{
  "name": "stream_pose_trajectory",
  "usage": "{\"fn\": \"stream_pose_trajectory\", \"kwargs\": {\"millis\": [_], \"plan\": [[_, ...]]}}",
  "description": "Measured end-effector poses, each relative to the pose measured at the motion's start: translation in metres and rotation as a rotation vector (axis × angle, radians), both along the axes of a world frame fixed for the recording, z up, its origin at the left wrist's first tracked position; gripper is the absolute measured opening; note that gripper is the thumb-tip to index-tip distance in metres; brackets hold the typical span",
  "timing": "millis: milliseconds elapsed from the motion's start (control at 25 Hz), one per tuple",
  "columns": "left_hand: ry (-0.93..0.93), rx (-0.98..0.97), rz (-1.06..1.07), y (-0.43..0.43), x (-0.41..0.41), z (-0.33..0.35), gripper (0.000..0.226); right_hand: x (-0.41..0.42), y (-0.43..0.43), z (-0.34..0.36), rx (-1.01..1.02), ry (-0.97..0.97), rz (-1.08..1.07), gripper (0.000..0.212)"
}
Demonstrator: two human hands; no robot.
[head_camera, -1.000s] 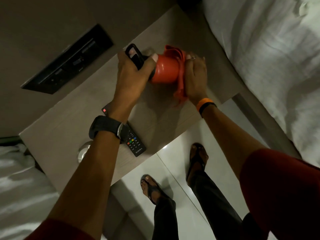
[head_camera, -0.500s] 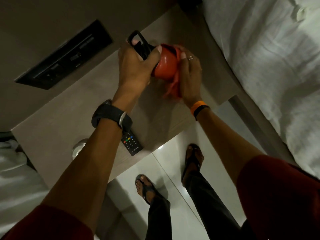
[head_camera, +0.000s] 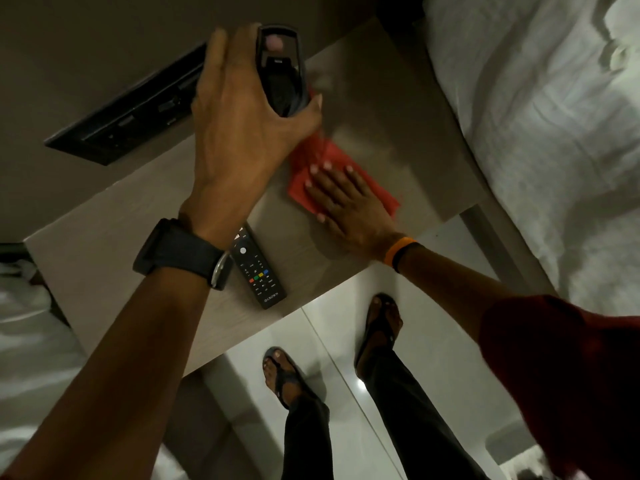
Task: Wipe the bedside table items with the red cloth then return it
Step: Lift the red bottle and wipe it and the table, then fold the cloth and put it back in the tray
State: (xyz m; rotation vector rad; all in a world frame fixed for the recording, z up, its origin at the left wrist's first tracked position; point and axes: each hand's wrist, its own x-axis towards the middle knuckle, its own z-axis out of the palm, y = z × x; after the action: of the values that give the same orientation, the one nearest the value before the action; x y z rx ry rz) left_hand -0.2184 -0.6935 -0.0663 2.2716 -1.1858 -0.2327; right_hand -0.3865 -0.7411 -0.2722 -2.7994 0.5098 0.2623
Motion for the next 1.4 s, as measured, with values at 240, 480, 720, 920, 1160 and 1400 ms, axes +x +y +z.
{"fn": "stream_pose_trajectory", "kwargs": {"millis": [240,480,720,920,1160,1400], "plan": [[0.136,0.086,-0.094,-0.015,-0.027,-0.016,0.066,-0.093,0.013,0.023,-0.07,-0.095,0.3,0.066],[0.115,0.15,-0.145,-0.027,-0.046,-0.028,0.073,-0.098,0.018,0.064,0.469,-0.234,-0.165,0.044],[0.23,0.206,-0.106,-0.004,-0.047,-0.035,0.11,-0.108,0.022,0.099,1.521,-0.365,-1.154,0.036],[0.536,0.156,0.229,0.095,-0.059,-0.054,0.079,-0.082,0.066,0.118,1.947,-0.519,-1.362,0.042],[1.134,-0.223,0.42,0.248,-0.052,-0.036,0.03,0.012,0.173,0.151,2.054,-0.489,-1.039,0.039],[0.822,-0.344,0.43,0.425,0.044,0.018,0.047,0.126,0.319,0.201,1.454,-0.349,-0.692,0.046]]}}
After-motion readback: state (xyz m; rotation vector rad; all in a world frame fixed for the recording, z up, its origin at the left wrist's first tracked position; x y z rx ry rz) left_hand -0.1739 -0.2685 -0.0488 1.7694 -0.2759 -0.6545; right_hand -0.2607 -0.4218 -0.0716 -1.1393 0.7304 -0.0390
